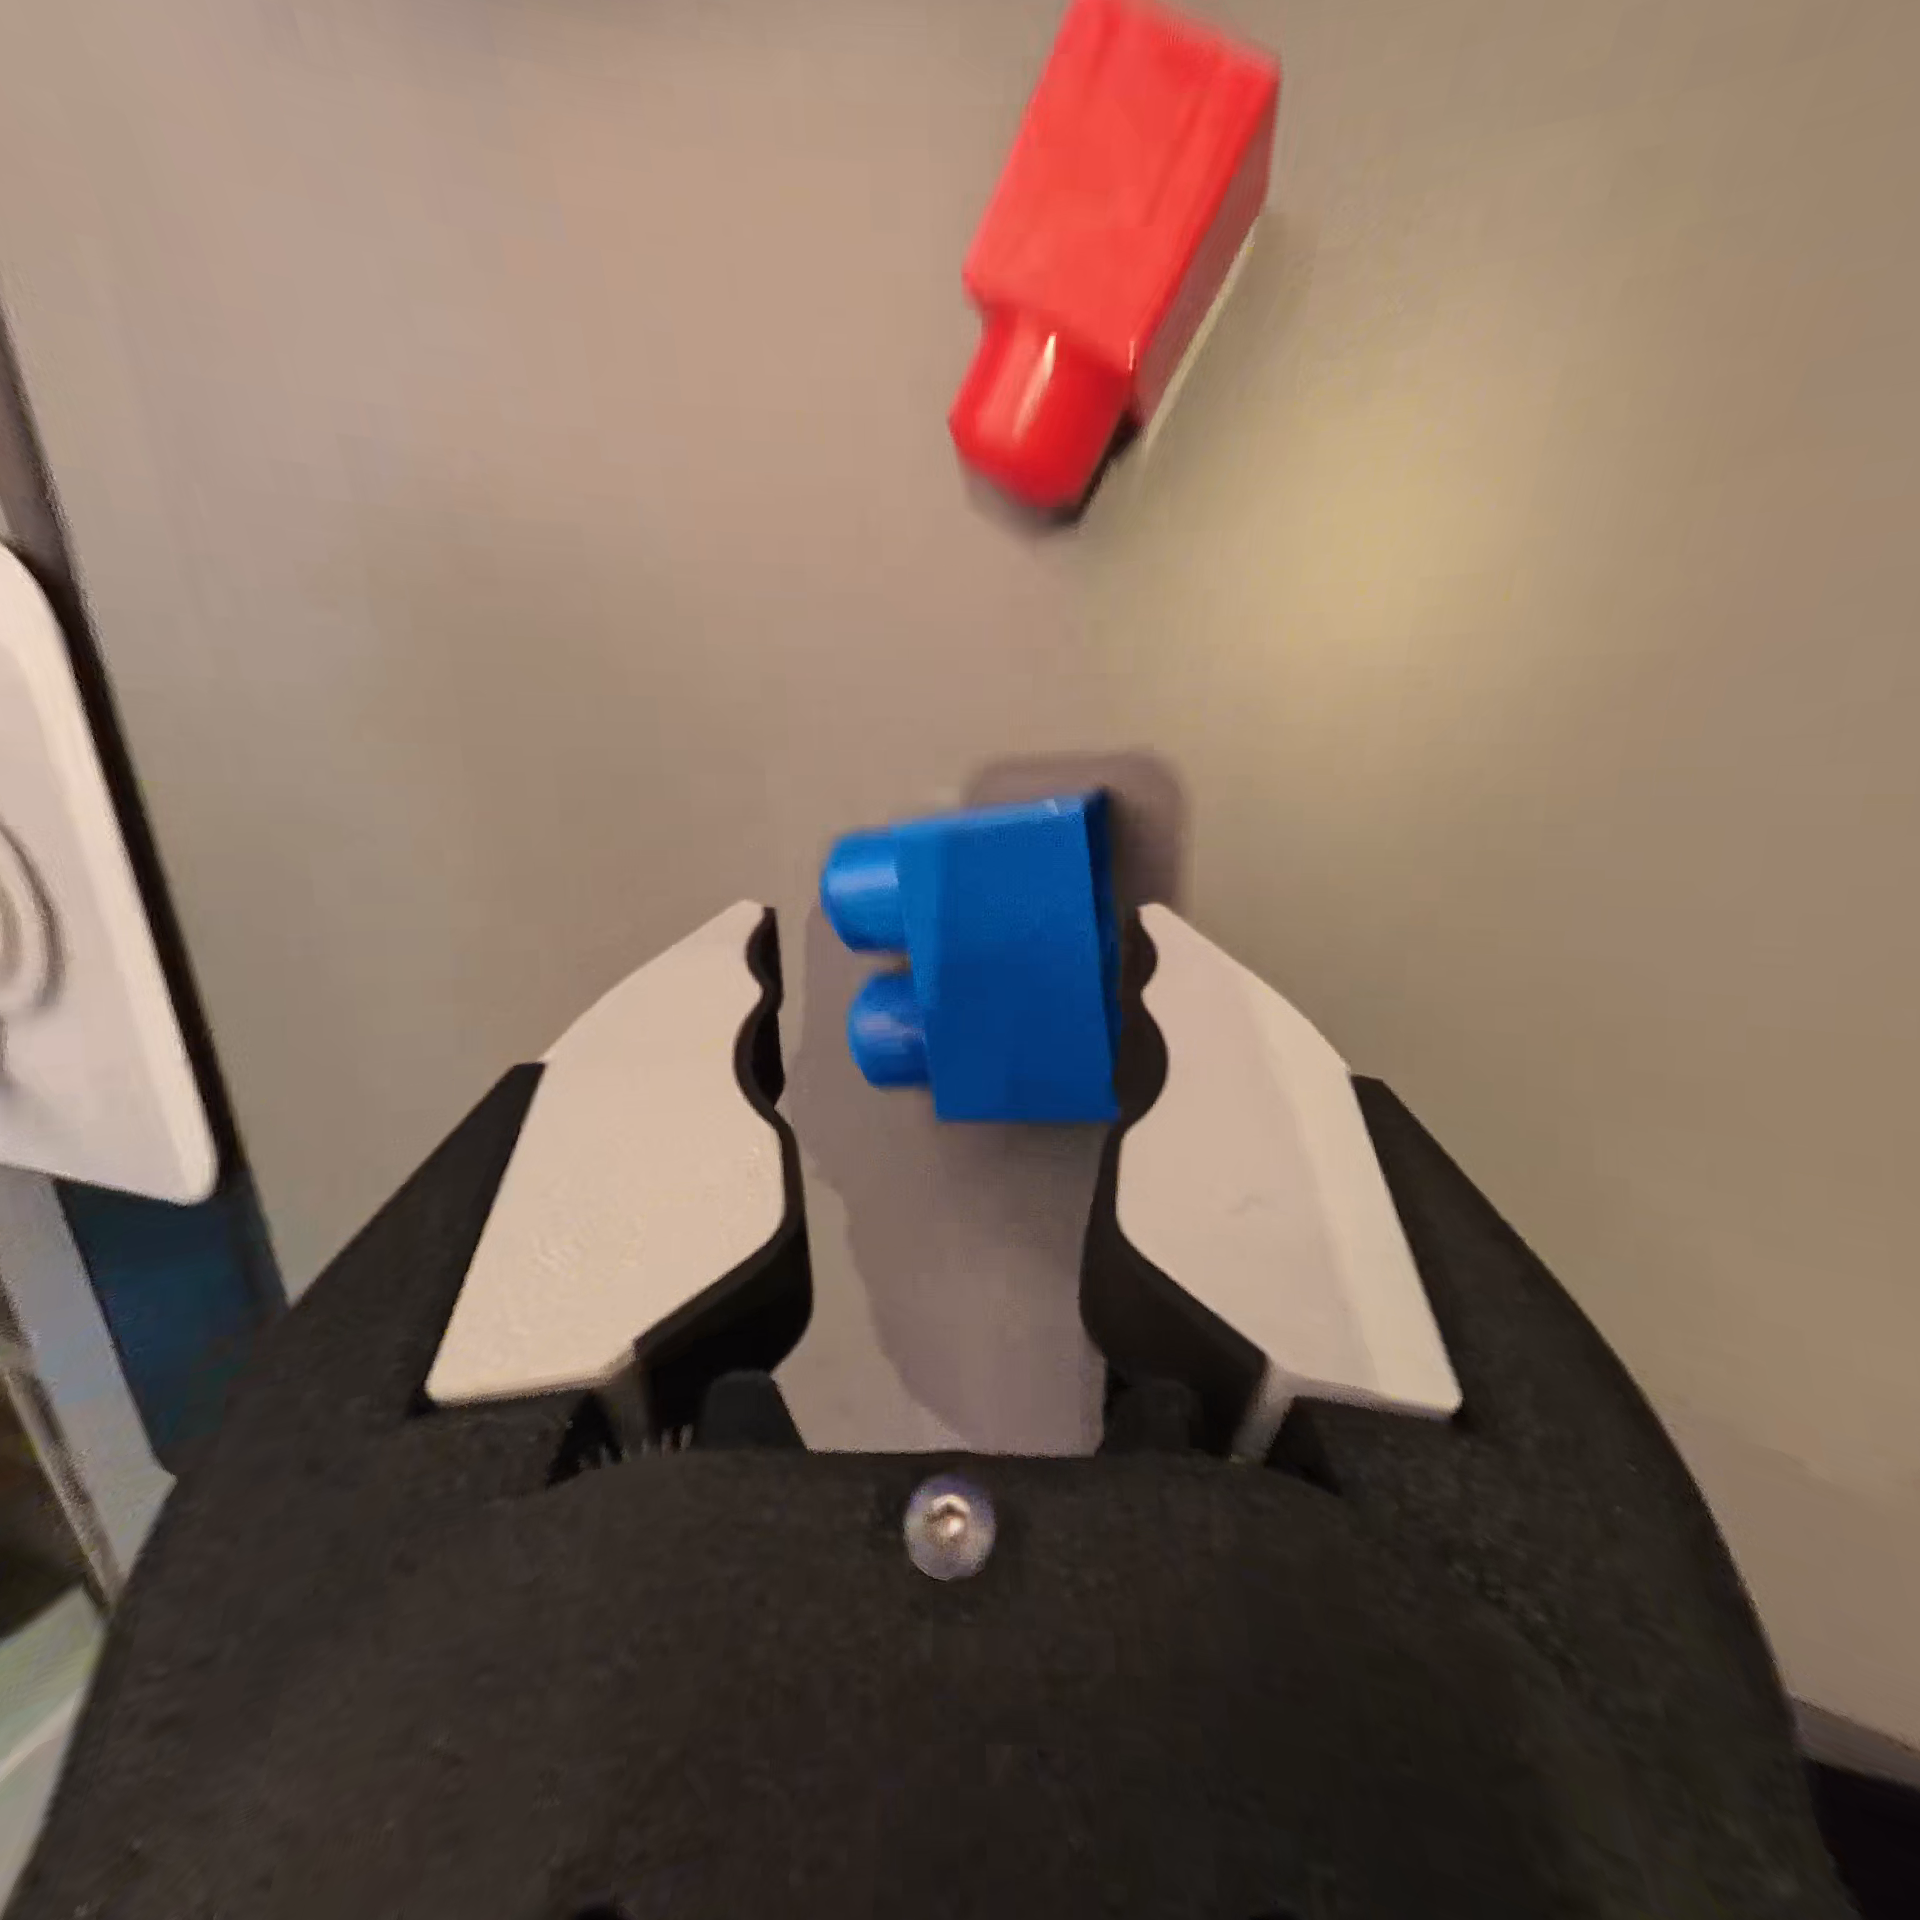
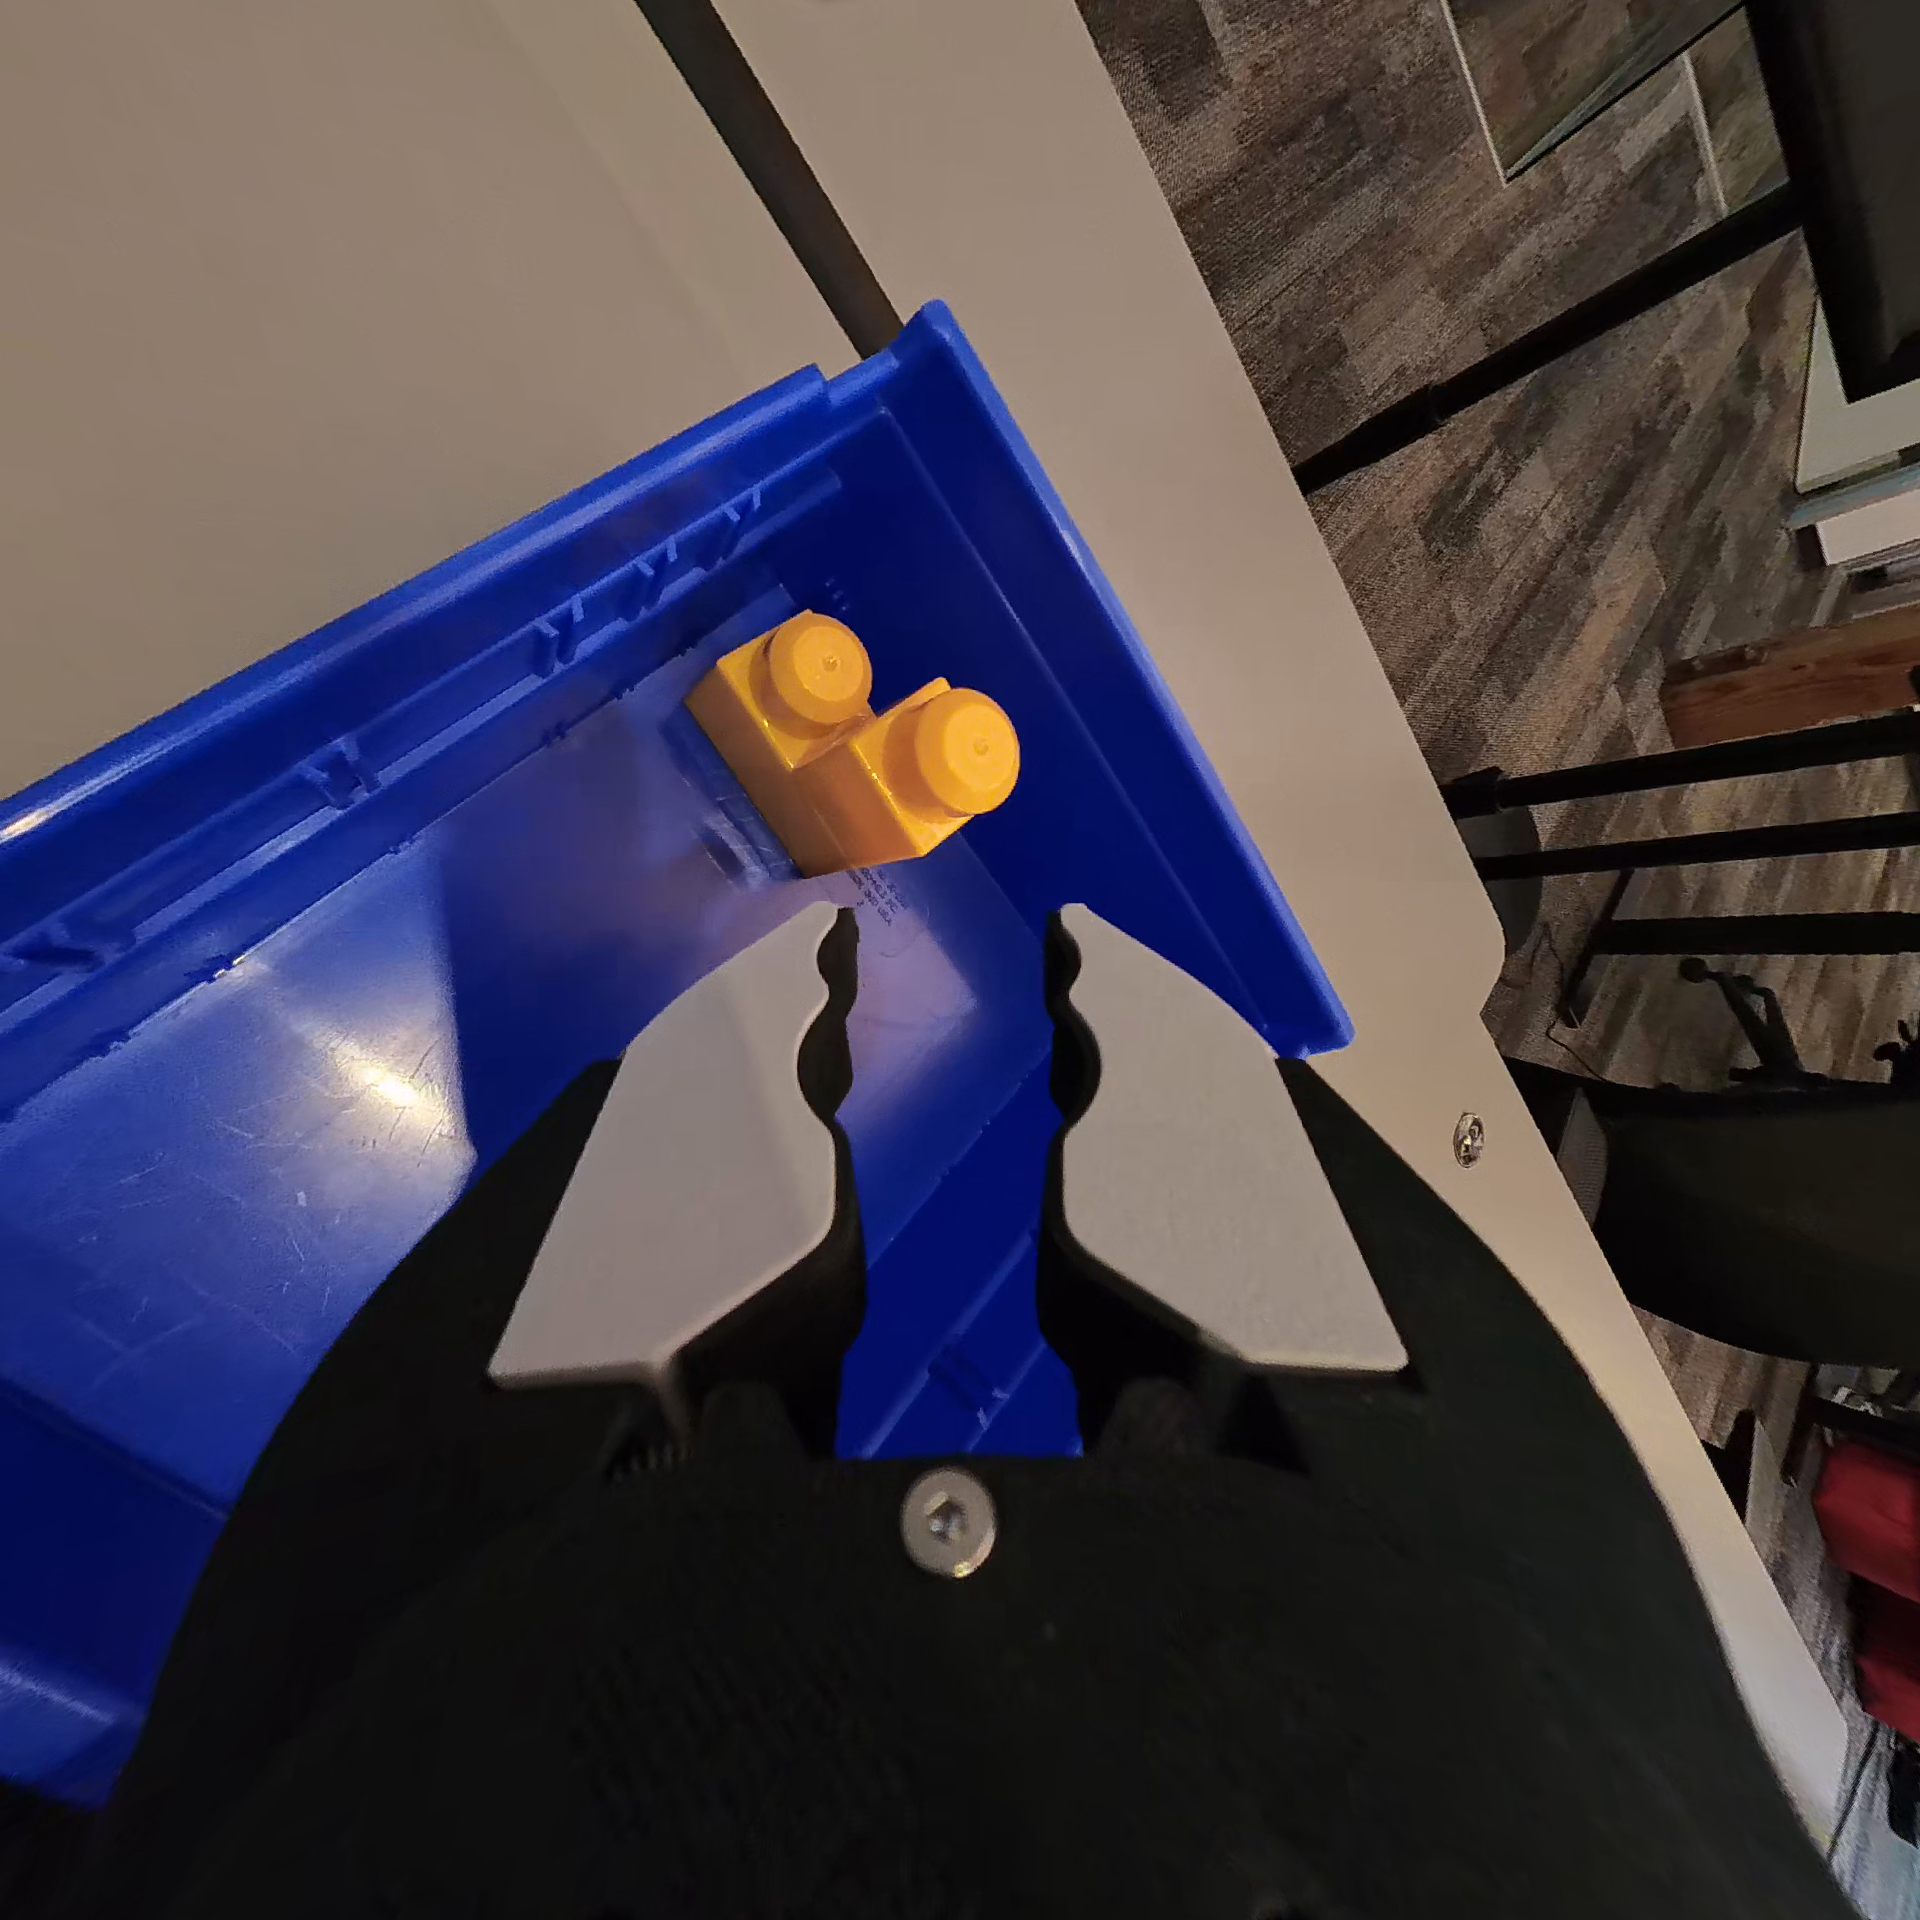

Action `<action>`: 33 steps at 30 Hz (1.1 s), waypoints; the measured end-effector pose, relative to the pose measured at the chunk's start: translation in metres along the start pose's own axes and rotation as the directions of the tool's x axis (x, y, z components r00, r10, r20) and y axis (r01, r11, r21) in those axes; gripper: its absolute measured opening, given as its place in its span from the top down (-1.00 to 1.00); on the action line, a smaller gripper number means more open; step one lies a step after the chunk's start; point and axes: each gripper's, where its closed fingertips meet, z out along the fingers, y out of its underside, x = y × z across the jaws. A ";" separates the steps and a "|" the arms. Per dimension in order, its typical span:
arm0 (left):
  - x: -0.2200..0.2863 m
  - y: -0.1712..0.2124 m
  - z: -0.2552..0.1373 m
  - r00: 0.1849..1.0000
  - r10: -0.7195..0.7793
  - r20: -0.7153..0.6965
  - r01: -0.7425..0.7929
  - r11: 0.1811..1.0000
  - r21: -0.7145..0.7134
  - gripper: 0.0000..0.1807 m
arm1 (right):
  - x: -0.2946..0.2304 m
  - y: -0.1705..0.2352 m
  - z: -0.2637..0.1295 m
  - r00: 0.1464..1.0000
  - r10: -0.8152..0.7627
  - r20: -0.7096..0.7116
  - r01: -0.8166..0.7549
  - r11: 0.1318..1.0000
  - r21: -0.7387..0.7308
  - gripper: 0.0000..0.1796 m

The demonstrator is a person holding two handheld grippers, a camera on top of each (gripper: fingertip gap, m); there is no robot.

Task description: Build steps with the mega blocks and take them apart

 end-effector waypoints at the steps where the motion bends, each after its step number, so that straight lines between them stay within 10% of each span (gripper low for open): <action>1: 0.002 0.008 0.003 1.000 -0.024 -0.007 0.024 1.000 -0.016 0.24 | -0.001 0.000 0.001 1.000 -0.003 0.002 0.003 1.000 -0.002 0.60; 13: 0.004 0.039 0.026 0.967 -0.243 -0.076 0.238 0.968 -0.076 0.29 | -0.011 -0.002 0.007 0.999 -0.027 0.040 0.029 0.999 -0.032 0.60; 22: -0.023 0.035 -0.004 0.954 -0.282 0.099 0.282 0.959 0.018 0.29 | -0.047 -0.079 -0.031 0.934 0.189 0.304 -0.262 0.940 0.220 0.61; 25: -0.030 0.024 -0.032 0.941 -0.301 0.156 0.286 0.951 0.114 0.29 | -0.092 -0.131 -0.051 0.809 0.207 0.550 -0.413 0.866 0.281 0.58; 30: -0.031 0.007 -0.067 0.925 -0.273 0.266 0.226 0.955 0.193 0.29 | -0.179 -0.197 -0.088 0.348 0.151 0.925 -0.640 0.759 0.117 0.46; 33: -0.028 0.002 -0.076 0.921 -0.229 0.315 0.179 0.967 0.180 0.29 | -0.213 -0.205 -0.083 0.280 0.164 0.946 -0.615 0.787 0.046 0.45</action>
